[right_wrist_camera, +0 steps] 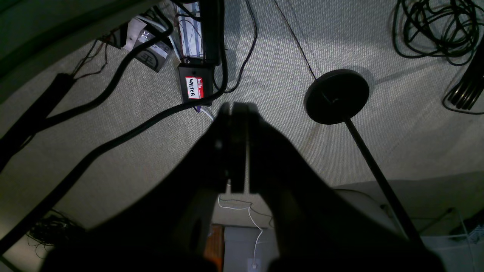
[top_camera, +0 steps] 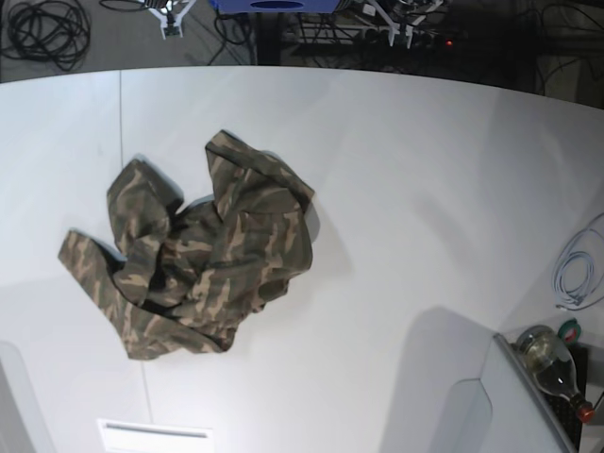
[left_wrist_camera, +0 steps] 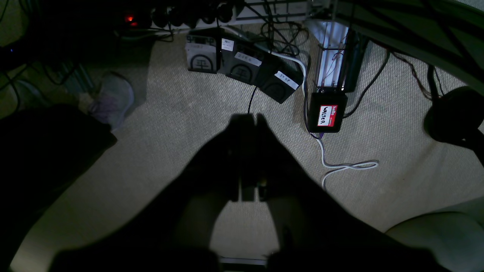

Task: Layout the t-shirt on the table in an organized manner, then fold the t-shirt properly
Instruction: 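Lower both grippers toward the crumpled camouflage t-shirt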

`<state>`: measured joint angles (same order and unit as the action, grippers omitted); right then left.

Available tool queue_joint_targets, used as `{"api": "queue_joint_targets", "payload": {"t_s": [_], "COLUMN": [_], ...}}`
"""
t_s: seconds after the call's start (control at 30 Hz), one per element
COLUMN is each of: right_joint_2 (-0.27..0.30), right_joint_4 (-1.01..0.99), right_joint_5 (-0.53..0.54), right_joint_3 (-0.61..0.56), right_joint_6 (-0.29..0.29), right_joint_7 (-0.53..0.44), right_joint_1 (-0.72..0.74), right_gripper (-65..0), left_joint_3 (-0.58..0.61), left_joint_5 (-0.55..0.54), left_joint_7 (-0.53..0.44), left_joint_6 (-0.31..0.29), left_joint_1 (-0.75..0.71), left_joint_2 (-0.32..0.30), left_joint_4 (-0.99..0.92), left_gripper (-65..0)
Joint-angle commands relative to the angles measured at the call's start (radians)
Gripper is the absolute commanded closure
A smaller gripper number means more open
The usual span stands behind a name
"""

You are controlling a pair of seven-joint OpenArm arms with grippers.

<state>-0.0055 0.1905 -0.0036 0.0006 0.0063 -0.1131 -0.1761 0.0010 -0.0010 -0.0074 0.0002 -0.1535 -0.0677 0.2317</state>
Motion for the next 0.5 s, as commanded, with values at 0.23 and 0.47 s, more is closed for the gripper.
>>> {"api": "queue_joint_targets", "payload": {"t_s": [0.23, 0.47], "right_joint_2": [0.002, 0.002], "right_joint_4": [0.007, 0.005], "right_joint_5": [0.004, 0.004], "right_joint_3": [0.002, 0.003], "right_joint_6": [-0.013, -0.013], "right_joint_7": [-0.007, -0.004], "right_joint_1": [-0.02, -0.023], "right_gripper": [0.0, 0.0], "left_joint_3": [0.011, 0.011], "left_joint_5": [0.012, 0.012], "left_joint_7": [-0.001, -0.003], "left_joint_6": [0.005, 0.005], "left_joint_1": [-0.044, -0.048], "left_joint_2": [-0.005, -0.014], "left_joint_4": [0.008, 0.01], "left_gripper": [0.0, 0.0]}}
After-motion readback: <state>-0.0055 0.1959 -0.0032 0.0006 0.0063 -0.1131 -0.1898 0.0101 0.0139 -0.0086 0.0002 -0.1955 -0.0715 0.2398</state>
